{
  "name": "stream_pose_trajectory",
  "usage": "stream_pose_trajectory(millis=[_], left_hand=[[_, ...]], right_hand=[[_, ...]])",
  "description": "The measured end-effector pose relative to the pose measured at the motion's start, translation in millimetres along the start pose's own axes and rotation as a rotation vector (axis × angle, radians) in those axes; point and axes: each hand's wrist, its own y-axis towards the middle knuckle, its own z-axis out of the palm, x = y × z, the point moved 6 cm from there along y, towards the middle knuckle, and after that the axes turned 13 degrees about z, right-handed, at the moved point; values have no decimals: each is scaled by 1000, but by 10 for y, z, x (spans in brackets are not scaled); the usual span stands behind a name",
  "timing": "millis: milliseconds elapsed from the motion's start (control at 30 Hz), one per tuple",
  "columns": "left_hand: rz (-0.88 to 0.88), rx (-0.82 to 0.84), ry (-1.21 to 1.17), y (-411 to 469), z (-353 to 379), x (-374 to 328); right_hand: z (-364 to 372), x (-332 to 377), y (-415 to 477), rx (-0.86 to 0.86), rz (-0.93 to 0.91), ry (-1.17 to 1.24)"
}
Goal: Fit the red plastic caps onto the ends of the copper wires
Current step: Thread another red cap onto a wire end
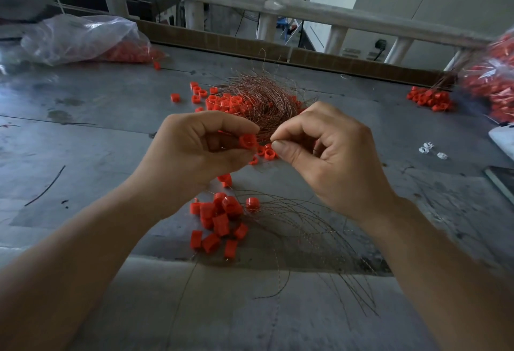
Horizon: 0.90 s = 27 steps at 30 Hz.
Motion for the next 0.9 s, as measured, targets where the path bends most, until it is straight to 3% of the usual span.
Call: stream_pose_trajectory(millis=[367, 900], left_hand=[[33, -6, -35, -12, 49, -102], [-10, 36, -288, -27, 44, -60]], right_hand=[[96, -14, -27, 62, 59, 45], [25, -39, -14, 43, 103, 63]])
